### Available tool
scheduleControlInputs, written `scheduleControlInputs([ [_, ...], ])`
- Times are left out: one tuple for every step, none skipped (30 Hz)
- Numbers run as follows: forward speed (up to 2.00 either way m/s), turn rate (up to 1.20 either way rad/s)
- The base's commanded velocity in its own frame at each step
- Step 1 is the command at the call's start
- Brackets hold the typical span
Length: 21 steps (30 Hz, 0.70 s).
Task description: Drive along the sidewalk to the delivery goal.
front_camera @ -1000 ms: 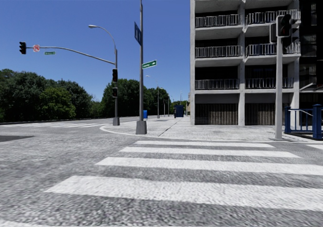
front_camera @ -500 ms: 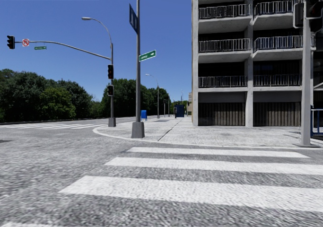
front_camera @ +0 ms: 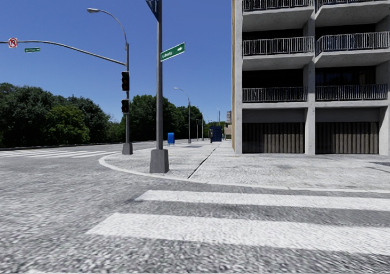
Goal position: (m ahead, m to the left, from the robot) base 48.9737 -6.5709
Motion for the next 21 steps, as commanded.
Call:
scheduleControlInputs([
  [1.99, -0.29],
  [1.99, -0.29],
  [1.99, -0.29],
  [1.99, -0.29],
  [1.99, -0.29],
  [1.99, -0.29],
  [1.99, -0.29],
  [1.99, -0.29],
  [1.99, -0.29],
  [1.99, -0.29],
  [1.99, -0.29],
  [1.99, -0.27],
  [1.99, -0.11],
  [1.99, -0.06],
  [1.99, -0.06],
  [1.99, -0.04],
  [1.99, -0.04],
  [1.99, -0.08],
  [1.99, -0.14],
  [1.99, -0.14],
  [1.99, -0.15],
])
